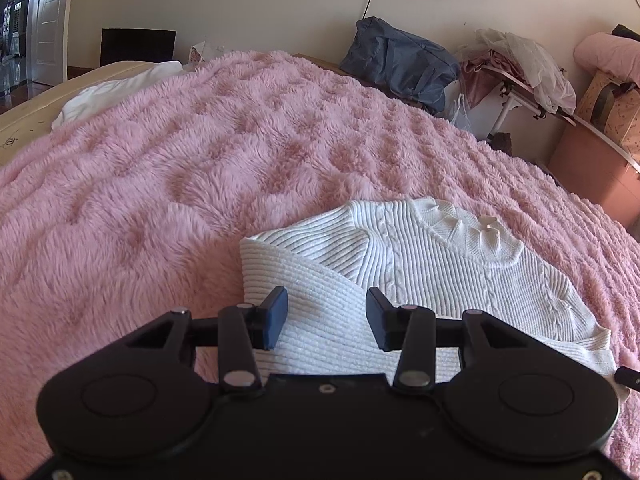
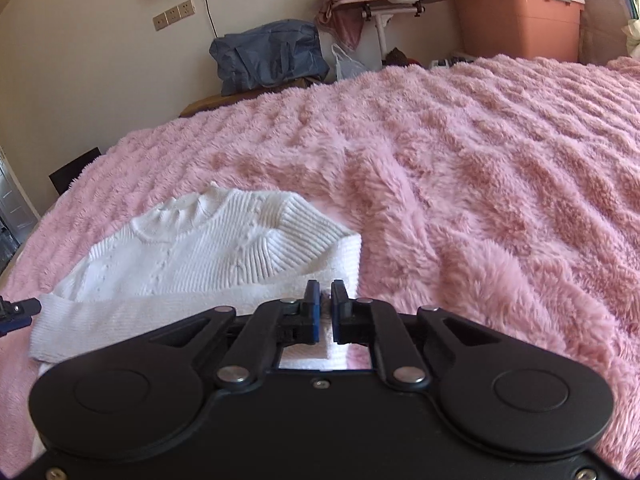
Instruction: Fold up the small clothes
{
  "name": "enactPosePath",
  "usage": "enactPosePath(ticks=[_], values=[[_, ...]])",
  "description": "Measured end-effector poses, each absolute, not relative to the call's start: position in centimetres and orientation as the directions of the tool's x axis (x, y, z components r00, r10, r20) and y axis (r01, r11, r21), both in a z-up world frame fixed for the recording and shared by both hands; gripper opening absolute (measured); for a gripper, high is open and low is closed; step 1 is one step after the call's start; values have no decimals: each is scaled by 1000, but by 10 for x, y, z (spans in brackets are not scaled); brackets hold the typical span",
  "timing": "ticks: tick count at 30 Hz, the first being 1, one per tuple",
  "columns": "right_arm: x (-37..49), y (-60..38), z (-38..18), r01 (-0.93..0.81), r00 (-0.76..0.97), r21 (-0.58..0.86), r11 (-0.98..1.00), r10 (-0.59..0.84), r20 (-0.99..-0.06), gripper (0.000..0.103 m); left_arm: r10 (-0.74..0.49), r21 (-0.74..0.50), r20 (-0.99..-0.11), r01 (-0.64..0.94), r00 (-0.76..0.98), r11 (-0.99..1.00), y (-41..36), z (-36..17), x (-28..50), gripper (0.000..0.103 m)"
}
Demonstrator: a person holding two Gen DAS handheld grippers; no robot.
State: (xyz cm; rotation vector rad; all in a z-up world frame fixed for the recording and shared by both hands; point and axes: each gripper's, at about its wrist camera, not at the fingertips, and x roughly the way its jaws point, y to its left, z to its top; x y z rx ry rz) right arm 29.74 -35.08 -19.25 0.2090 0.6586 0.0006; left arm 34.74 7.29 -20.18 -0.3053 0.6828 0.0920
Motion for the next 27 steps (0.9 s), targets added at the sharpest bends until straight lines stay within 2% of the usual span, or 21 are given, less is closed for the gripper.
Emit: enactPosePath(ticks=[5, 8, 9, 12, 14, 17, 21, 24, 27], values=[[296, -352, -212, 80, 778, 160, 984, 39, -627, 10, -1, -207, -664, -183, 747, 961, 69, -221, 361, 45], [291, -356, -205, 109, 799, 149, 983, 3, -601, 33, -4, -227, -641, -185, 767, 956, 71, -215, 355, 45], [287, -357, -199, 113, 818, 149, 982, -7, -575, 35, -10, -250, -620, -185, 784, 950, 72, -209, 349, 45], [282, -352, -183, 54, 861, 178, 983, 44, -506, 35, -55, -301, -572, -147, 818, 942, 69, -195, 332, 45], [283, -341, -177, -8, 872, 179, 984, 95, -481, 35, -90, -293, -564, -96, 821, 951, 59, -191, 326, 46], [293, -318, -179, -79, 862, 161, 984, 149, -485, 35, -87, -242, -574, -67, 814, 968, 47, -195, 329, 46], [302, -295, -191, -147, 834, 183, 972, 221, -505, 35, -105, -272, -620, -88, 778, 958, 42, -208, 342, 46], [297, -276, -197, -199, 826, 194, 961, 271, -494, 35, -128, -264, -609, -48, 783, 963, 26, -210, 336, 46], [291, -256, -204, -235, 820, 126, 964, 266, -506, 37, -123, -215, -637, -22, 761, 976, 13, -220, 333, 48]])
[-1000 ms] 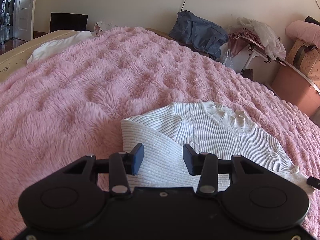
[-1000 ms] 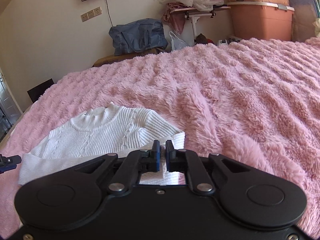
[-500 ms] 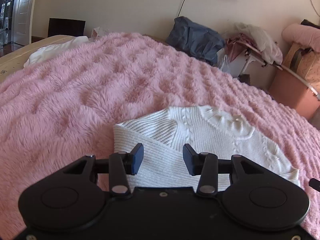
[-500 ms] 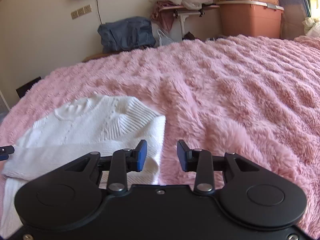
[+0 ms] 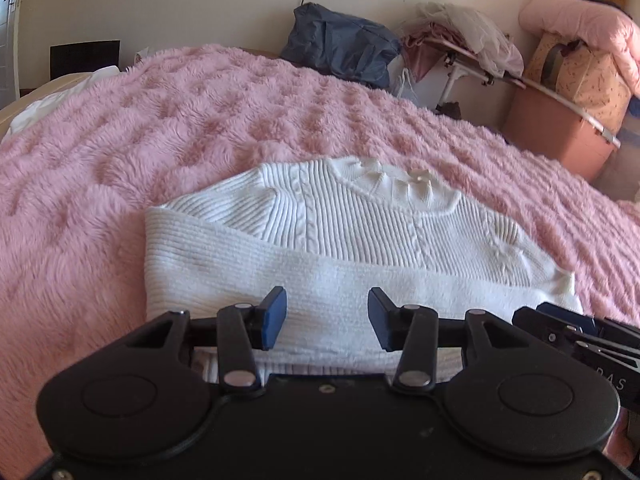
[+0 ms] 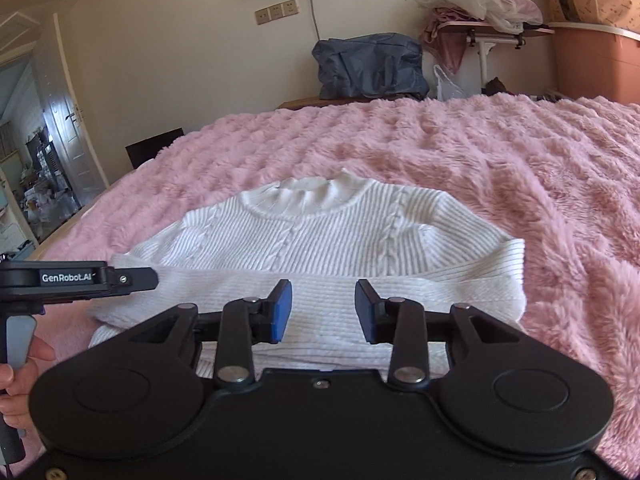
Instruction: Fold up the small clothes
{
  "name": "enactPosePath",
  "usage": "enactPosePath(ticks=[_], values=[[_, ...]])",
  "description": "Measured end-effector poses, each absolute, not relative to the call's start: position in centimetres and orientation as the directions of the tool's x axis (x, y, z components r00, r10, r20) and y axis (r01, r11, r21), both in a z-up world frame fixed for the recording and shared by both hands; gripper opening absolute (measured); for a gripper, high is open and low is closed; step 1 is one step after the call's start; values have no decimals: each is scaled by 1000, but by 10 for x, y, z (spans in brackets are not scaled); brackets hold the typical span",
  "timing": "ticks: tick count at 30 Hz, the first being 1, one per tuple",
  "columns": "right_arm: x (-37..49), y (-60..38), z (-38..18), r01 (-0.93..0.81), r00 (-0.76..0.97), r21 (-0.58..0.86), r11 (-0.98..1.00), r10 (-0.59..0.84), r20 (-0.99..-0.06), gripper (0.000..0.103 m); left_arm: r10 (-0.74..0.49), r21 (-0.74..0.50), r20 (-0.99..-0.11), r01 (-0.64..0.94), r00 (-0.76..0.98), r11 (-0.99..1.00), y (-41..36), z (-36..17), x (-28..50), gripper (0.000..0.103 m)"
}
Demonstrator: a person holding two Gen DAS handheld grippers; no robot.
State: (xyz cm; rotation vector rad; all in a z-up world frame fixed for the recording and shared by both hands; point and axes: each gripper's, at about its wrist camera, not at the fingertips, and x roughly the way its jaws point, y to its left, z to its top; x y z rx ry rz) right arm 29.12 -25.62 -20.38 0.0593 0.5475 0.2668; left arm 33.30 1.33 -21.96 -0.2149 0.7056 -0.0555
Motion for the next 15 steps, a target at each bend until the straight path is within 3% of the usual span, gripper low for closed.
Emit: enactPosePath(ticks=[8, 15], values=[[292, -262, -223, -204, 791, 78, 976, 212, -575, 37, -131, -192, -658, 3, 742, 981, 18, -245, 336, 48], [266, -276, -182, -179, 792, 155, 971, 236, -564, 39, -181, -254, -640, 16, 746, 967, 33, -195, 296, 49]])
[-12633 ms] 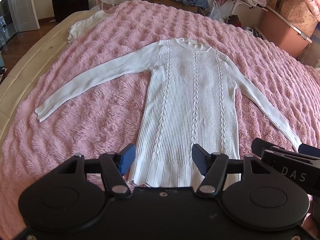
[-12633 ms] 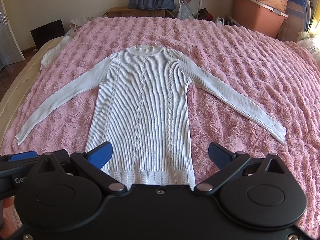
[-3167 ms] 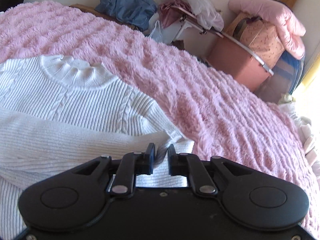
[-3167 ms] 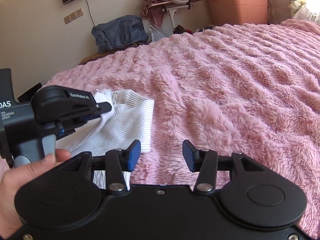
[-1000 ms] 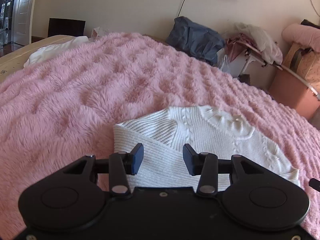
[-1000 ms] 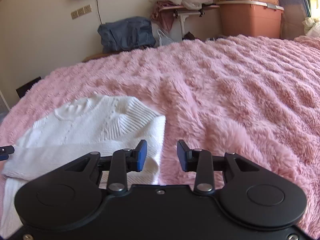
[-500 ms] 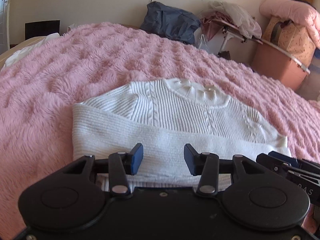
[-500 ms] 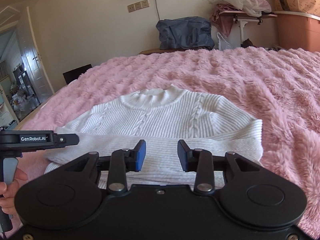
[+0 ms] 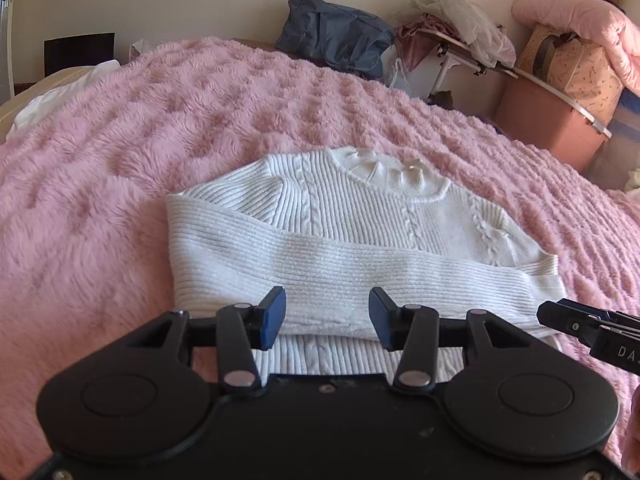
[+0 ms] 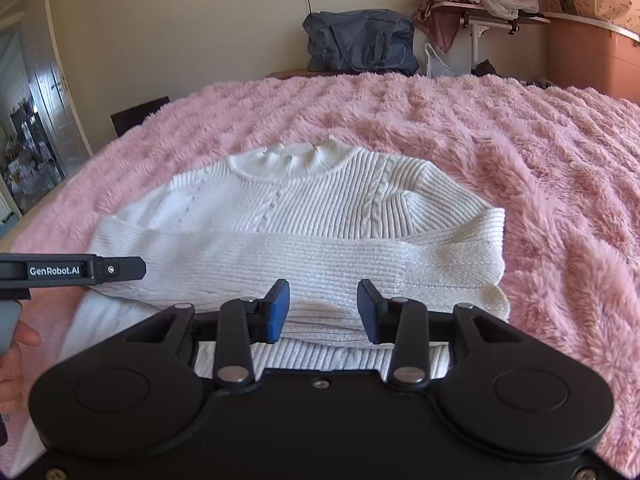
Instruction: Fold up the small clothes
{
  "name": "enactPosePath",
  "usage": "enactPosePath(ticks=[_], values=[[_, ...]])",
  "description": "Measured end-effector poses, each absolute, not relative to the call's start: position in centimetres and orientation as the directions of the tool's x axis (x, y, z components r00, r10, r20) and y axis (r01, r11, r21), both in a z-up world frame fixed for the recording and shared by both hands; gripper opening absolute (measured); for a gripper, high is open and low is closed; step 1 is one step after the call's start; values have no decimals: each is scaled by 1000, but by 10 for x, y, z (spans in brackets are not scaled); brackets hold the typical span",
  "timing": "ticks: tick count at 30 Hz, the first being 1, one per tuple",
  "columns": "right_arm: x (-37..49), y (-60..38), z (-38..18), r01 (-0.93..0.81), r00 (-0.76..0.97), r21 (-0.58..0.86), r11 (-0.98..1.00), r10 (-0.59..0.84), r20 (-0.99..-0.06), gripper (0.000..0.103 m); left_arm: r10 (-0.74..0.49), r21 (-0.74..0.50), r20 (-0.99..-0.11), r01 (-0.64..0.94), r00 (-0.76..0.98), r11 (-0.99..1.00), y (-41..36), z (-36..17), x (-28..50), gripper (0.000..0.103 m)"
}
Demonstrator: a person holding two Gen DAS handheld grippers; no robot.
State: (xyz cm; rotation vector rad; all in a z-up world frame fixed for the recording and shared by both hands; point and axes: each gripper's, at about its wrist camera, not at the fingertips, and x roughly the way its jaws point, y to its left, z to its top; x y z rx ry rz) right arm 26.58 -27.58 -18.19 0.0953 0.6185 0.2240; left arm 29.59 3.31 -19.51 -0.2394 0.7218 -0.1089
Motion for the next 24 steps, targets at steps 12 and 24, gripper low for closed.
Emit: enactPosePath(ticks=[12, 24], values=[[138, -268, -121, -224, 781, 104, 969, 243, -576, 58, -156, -213, -776, -21, 611, 977, 50, -161, 141, 51], [33, -246, -137, -154, 714, 43, 987, 141, -685, 61, -126, -179, -836, -48, 534, 983, 42, -167, 38, 51]])
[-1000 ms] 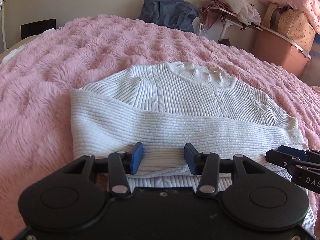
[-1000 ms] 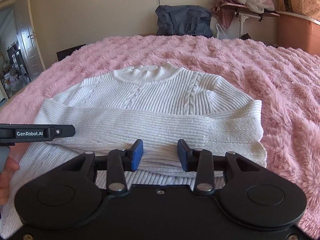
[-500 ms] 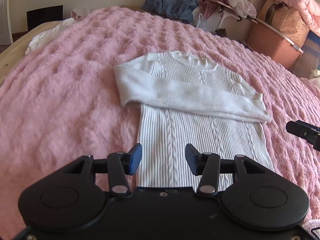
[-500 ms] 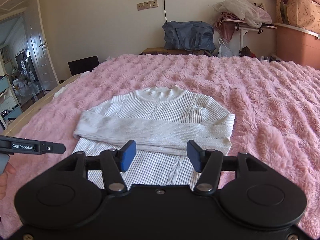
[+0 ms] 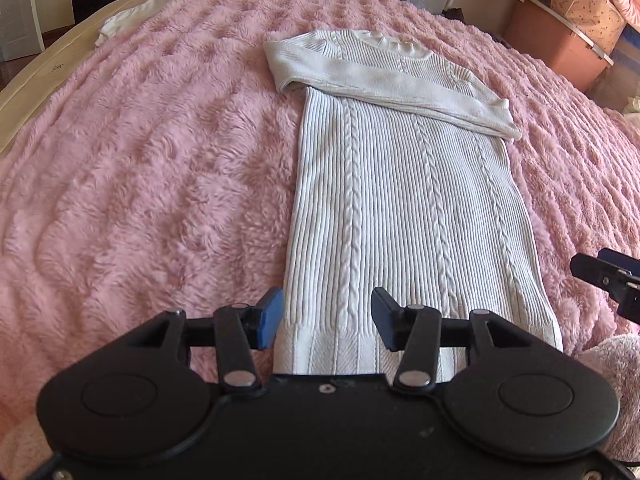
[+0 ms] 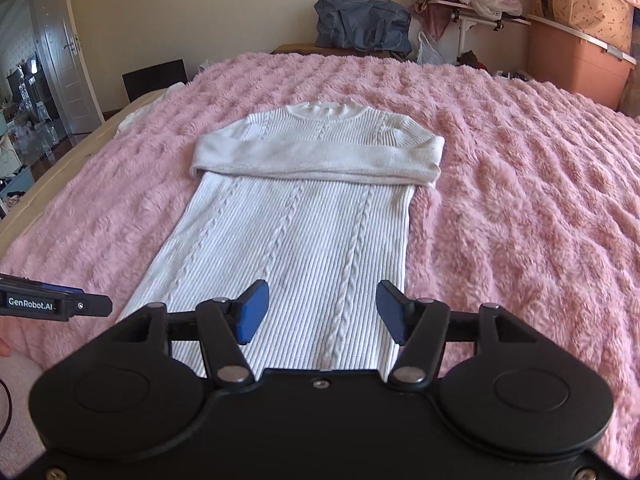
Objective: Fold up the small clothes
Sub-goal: 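Move both tools to the hem of the dress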
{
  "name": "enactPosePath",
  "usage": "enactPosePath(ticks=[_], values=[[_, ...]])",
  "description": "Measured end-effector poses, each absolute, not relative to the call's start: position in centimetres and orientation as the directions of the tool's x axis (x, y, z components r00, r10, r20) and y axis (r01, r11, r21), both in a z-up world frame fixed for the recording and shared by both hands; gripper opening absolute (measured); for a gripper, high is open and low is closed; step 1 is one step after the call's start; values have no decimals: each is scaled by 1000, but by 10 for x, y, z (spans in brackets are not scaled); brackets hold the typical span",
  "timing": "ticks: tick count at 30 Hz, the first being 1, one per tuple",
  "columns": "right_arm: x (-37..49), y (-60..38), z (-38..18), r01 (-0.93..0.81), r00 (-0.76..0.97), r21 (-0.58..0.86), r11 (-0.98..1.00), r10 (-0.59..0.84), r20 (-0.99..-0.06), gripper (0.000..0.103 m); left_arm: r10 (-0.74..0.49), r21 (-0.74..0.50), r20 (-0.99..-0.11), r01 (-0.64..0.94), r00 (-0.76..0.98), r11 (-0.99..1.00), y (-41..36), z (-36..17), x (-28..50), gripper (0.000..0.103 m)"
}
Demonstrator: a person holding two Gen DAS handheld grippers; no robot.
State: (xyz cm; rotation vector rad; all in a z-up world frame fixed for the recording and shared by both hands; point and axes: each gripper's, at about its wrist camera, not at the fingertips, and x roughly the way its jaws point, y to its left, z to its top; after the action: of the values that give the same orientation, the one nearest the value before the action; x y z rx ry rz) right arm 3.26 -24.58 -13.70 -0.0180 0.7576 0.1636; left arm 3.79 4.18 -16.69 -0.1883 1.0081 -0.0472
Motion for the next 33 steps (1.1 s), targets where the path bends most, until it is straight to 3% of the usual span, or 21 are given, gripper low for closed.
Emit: enactPosePath(ticks=[13, 24, 27, 31, 33], values=[[3, -255, -184, -47, 583, 40, 998, 60, -810, 59, -108, -158, -877, -68, 468, 985, 43, -205, 21, 50], [13, -263, -207, 20, 506, 44, 999, 27, -862, 57, -112, -169, -898, -99, 426, 981, 54, -228, 28, 49], [16, -265, -212, 24, 494, 50, 998, 32, -869, 56, -141, -196, -896, -90, 420, 977, 54, -230, 29, 42], [19, -267, -216, 37, 483, 53, 998, 29, -875, 56, -176, -231, -887, -81, 426, 969, 54, -230, 30, 39], [19, -269, -215, 43, 491, 62, 997, 33, -871, 56, -191, -243, -883, -70, 429, 967, 52, -228, 29, 30]])
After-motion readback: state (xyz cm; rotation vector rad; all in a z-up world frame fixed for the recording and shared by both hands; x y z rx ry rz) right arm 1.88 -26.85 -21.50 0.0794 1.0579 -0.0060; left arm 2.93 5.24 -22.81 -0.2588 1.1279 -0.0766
